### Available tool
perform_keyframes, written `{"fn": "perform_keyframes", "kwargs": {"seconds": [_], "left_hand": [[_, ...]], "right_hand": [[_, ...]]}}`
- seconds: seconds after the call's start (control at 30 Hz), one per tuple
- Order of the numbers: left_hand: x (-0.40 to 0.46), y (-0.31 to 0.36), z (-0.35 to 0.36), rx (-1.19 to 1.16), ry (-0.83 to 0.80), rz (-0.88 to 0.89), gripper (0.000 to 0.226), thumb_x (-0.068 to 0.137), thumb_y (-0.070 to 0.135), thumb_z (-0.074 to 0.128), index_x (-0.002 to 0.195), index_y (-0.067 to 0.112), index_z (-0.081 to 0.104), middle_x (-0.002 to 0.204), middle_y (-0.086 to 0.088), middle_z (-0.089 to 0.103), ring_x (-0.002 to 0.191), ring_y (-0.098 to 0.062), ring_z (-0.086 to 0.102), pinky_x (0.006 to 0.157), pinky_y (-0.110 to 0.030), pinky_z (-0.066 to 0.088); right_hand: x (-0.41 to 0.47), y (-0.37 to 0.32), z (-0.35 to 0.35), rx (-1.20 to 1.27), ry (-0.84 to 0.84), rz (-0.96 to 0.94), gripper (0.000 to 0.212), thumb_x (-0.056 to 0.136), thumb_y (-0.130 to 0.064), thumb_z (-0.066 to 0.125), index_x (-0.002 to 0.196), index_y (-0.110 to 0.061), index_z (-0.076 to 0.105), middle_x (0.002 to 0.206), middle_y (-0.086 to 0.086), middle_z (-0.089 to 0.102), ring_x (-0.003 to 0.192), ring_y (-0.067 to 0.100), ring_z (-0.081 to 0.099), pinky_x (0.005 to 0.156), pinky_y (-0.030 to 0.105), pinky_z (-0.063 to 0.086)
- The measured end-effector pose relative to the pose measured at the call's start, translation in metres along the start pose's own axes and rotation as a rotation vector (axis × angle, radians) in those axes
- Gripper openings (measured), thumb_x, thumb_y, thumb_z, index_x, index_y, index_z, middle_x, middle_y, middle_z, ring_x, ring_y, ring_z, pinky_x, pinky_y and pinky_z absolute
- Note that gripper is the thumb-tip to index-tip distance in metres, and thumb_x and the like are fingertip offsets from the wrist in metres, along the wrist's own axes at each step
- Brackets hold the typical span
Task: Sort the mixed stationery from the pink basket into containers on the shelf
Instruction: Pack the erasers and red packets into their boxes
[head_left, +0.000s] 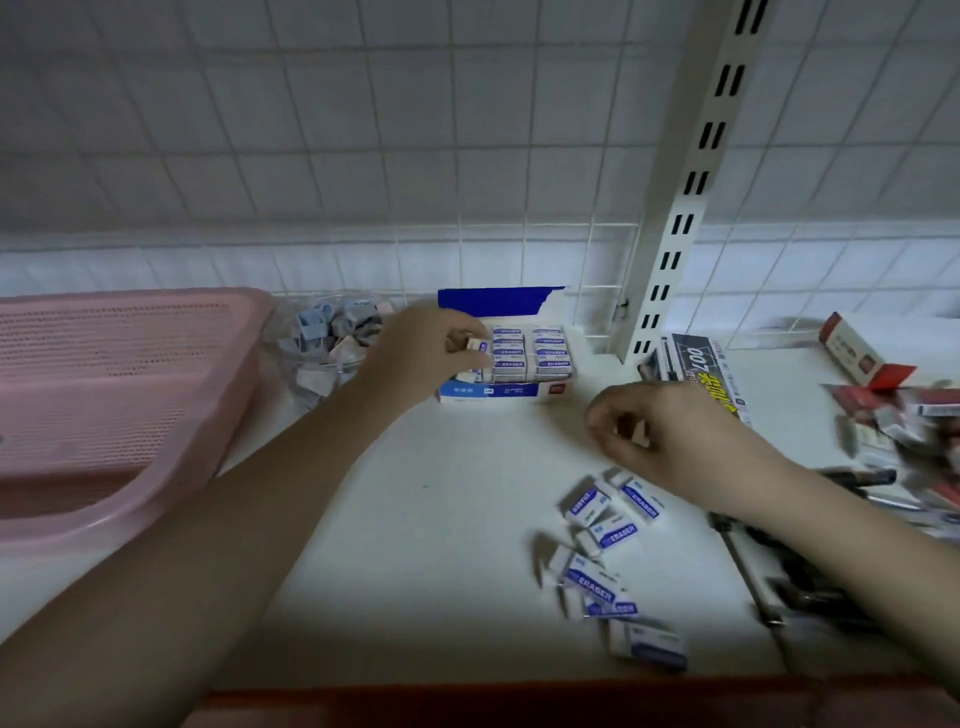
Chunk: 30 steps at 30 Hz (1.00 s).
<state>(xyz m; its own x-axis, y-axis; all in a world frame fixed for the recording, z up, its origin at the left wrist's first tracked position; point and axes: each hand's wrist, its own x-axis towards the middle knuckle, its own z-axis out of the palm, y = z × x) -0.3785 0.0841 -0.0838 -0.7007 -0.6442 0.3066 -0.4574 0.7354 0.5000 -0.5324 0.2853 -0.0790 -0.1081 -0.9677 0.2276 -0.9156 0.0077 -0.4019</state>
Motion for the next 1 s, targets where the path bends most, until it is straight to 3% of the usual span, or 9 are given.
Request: {"fn": "perform_keyframes", "kwargs": {"seconds": [0.1, 0.17, 0.3, 0.4, 0.5, 0.57, 0.73, 0.9, 1.0], "left_hand": [[0.007, 0.003, 0.001, 0.185, -0.004, 0.175, 0.032, 0.084, 0.027, 0.070, 0.111, 0.010, 0.069, 0.092, -0.007, 0.065, 0.077, -0.014, 0.054, 0.064, -0.018, 0.038], [0.009, 0.004, 0.004, 0.216, -0.029, 0.272, 0.027, 0.082, 0.022, 0.072, 0.105, 0.007, 0.071, 0.083, -0.005, 0.056, 0.072, -0.020, 0.054, 0.066, -0.028, 0.040], [0.009, 0.001, 0.016, 0.151, -0.054, 0.219, 0.025, 0.080, 0.019, 0.074, 0.104, 0.010, 0.073, 0.081, -0.007, 0.057, 0.071, -0.017, 0.050, 0.066, -0.030, 0.042], [0.010, 0.003, 0.017, 0.116, -0.137, 0.158, 0.032, 0.083, 0.026, 0.071, 0.111, 0.011, 0.070, 0.069, 0.002, 0.046, 0.071, -0.019, 0.049, 0.066, -0.026, 0.038], [0.016, 0.005, 0.009, 0.199, -0.321, 0.165, 0.033, 0.094, 0.022, 0.056, 0.125, 0.011, 0.061, 0.087, -0.001, 0.054, 0.084, -0.015, 0.048, 0.065, -0.012, 0.033], [0.020, 0.008, 0.003, 0.282, -0.408, 0.197, 0.032, 0.098, 0.015, 0.047, 0.128, 0.014, 0.059, 0.105, -0.008, 0.058, 0.095, -0.019, 0.051, 0.070, -0.016, 0.033], [0.020, 0.011, -0.005, 0.351, -0.437, 0.277, 0.025, 0.091, 0.019, 0.059, 0.114, 0.014, 0.068, 0.104, -0.005, 0.055, 0.091, -0.009, 0.044, 0.065, -0.014, 0.030], [0.019, 0.006, -0.004, 0.413, -0.461, 0.258, 0.027, 0.094, 0.015, 0.055, 0.118, 0.012, 0.066, 0.120, -0.007, 0.050, 0.100, -0.008, 0.044, 0.079, -0.014, 0.034], [0.019, 0.008, -0.003, 0.466, -0.461, 0.233, 0.027, 0.095, 0.022, 0.053, 0.119, 0.016, 0.065, 0.121, -0.006, 0.048, 0.108, -0.015, 0.047, 0.085, -0.021, 0.041]], "right_hand": [[-0.023, -0.004, -0.001, -0.117, -0.046, 0.085, 0.007, 0.086, -0.020, 0.060, 0.087, -0.025, 0.064, 0.073, -0.013, 0.063, 0.064, 0.005, 0.057, 0.067, 0.025, 0.049], [-0.034, -0.007, 0.000, -0.127, -0.024, 0.120, 0.007, 0.087, -0.024, 0.060, 0.091, -0.029, 0.064, 0.074, -0.015, 0.061, 0.067, 0.005, 0.057, 0.069, 0.028, 0.050], [-0.048, -0.011, 0.008, -0.100, 0.015, 0.153, 0.006, 0.087, -0.026, 0.060, 0.089, -0.030, 0.064, 0.074, -0.011, 0.060, 0.069, 0.009, 0.057, 0.068, 0.033, 0.050], [-0.056, -0.011, 0.013, -0.071, 0.038, 0.163, 0.004, 0.086, -0.025, 0.062, 0.085, -0.025, 0.065, 0.073, -0.006, 0.062, 0.066, 0.011, 0.056, 0.066, 0.030, 0.048], [-0.062, -0.008, 0.013, -0.051, 0.045, 0.172, 0.010, 0.086, -0.028, 0.062, 0.085, -0.020, 0.068, 0.075, -0.003, 0.066, 0.066, 0.012, 0.058, 0.066, 0.034, 0.049], [-0.064, -0.007, 0.011, -0.047, 0.057, 0.198, 0.013, 0.086, -0.032, 0.060, 0.088, -0.022, 0.068, 0.078, -0.004, 0.065, 0.068, 0.012, 0.059, 0.066, 0.034, 0.050], [-0.066, -0.009, 0.015, -0.048, -0.002, 0.267, 0.026, 0.088, -0.039, 0.058, 0.112, -0.030, 0.062, 0.098, -0.004, 0.058, 0.077, 0.014, 0.060, 0.076, 0.030, 0.048], [-0.065, -0.010, 0.012, -0.010, -0.109, 0.329, 0.035, 0.091, -0.023, 0.055, 0.124, -0.033, 0.054, 0.103, -0.002, 0.058, 0.080, 0.010, 0.054, 0.075, 0.020, 0.043], [-0.060, -0.012, 0.015, -0.020, -0.106, 0.358, 0.036, 0.087, -0.029, 0.062, 0.122, -0.032, 0.054, 0.106, -0.001, 0.058, 0.084, 0.014, 0.056, 0.079, 0.027, 0.046]]}}
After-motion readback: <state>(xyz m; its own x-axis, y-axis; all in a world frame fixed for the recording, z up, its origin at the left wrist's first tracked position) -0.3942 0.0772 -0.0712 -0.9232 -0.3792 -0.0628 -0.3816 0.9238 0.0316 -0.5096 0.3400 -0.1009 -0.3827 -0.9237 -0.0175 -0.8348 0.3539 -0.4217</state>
